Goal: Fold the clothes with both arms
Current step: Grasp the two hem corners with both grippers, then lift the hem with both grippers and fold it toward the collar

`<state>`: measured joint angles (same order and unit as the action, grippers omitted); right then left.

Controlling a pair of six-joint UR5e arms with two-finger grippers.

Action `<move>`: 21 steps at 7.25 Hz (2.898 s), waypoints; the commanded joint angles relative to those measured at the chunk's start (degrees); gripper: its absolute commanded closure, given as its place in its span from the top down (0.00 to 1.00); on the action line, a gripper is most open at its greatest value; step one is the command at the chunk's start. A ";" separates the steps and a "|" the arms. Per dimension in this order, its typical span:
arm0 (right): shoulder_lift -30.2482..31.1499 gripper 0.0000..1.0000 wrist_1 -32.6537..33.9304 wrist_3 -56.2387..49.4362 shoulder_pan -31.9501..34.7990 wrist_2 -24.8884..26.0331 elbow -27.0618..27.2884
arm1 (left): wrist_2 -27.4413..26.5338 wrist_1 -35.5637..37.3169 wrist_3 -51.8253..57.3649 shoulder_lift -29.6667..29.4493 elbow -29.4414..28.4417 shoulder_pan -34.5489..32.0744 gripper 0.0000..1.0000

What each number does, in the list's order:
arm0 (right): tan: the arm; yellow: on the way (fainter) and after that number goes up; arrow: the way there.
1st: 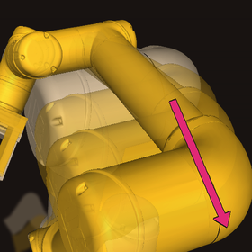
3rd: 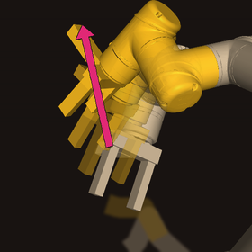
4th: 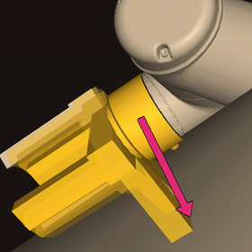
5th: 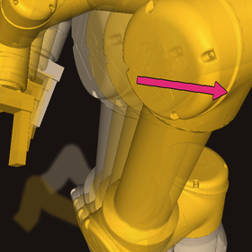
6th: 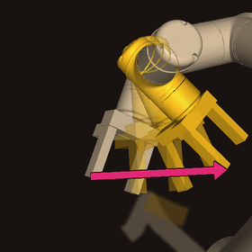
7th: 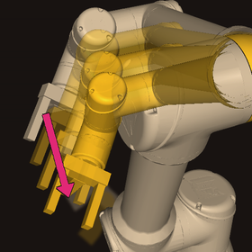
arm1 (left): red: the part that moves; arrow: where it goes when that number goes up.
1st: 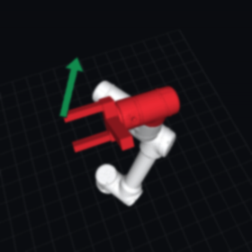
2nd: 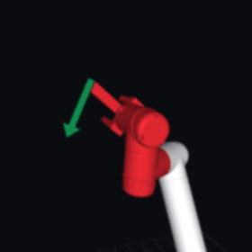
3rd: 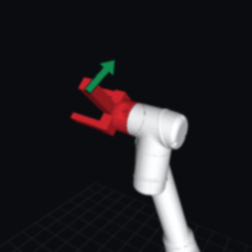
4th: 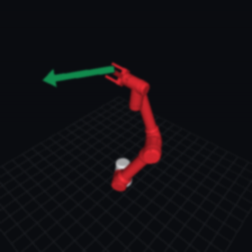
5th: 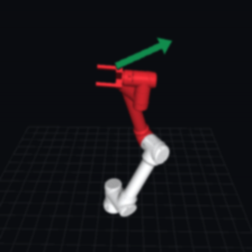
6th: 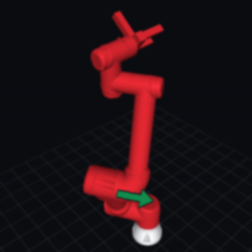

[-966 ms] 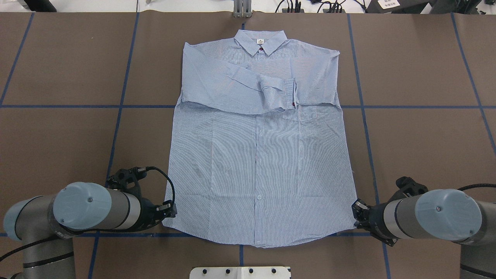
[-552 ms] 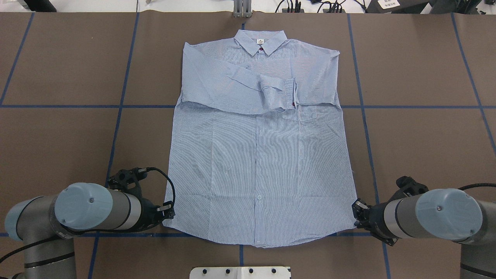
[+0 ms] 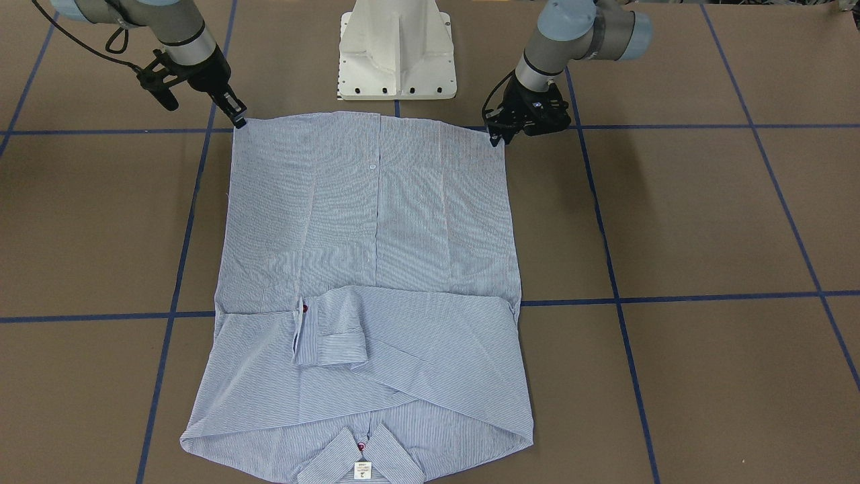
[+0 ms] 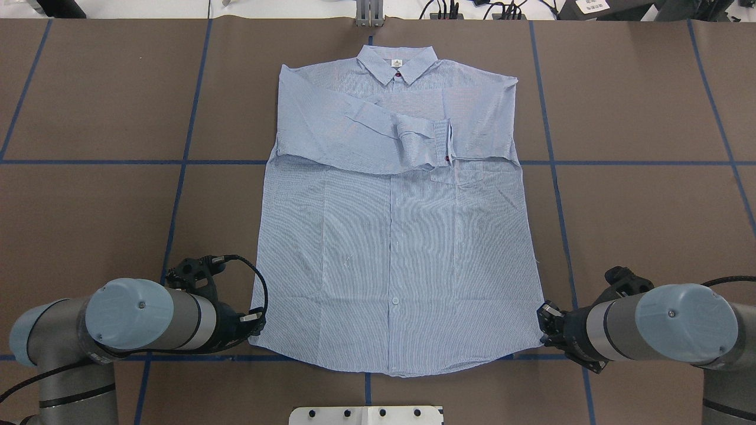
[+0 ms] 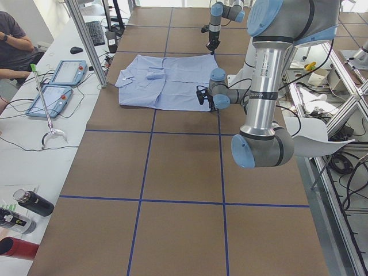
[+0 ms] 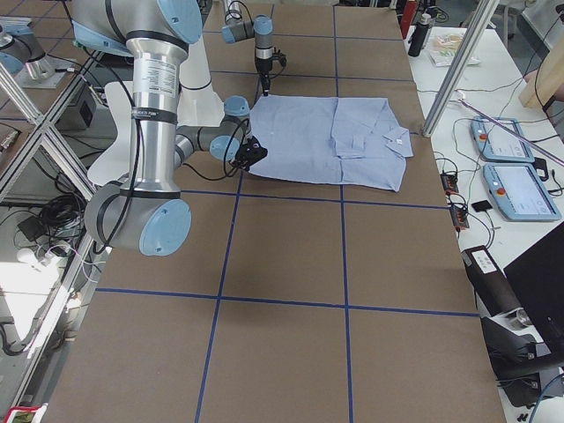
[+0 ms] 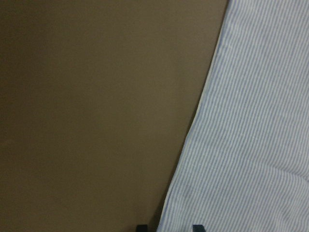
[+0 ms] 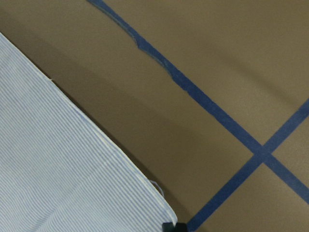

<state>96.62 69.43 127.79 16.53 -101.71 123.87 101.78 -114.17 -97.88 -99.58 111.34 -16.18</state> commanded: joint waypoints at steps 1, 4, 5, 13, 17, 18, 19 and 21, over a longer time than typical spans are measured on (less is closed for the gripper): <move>0.06 0.00 0.00 0.00 0.08 -0.07 -0.03 | 0.00 0.09 0.15 0.17 0.71 -0.16 0.00; 1.19 0.00 0.00 0.09 0.00 -0.06 2.15 | 0.09 0.79 0.06 2.53 7.80 -0.60 0.00; 2.42 0.00 0.00 0.09 0.08 -1.72 3.99 | 0.17 0.79 -0.12 4.89 11.84 -0.52 0.00; -0.25 0.00 2.87 -0.08 10.93 -7.08 7.98 | 0.70 2.28 -4.00 1.70 17.61 -6.79 0.00; -24.80 0.00 21.97 -3.16 30.36 -11.66 -5.55 | 10.19 2.20 -0.31 -12.38 1.18 -26.76 0.00; -28.55 0.00 22.06 -3.43 33.62 -11.58 -10.01 | 10.19 2.11 0.66 -14.31 -1.71 -29.41 0.00; -30.42 0.00 21.97 -3.52 35.05 -10.80 -13.79 | 10.19 2.02 0.67 -16.59 -4.61 -30.83 0.00; -36.47 0.00 21.62 -5.18 37.43 -9.92 -22.75 | 10.11 1.06 0.67 -19.85 -10.24 -33.20 0.00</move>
<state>64.01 91.28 123.36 52.58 -112.29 107.05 111.93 -112.43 -97.27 -117.28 104.82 -47.91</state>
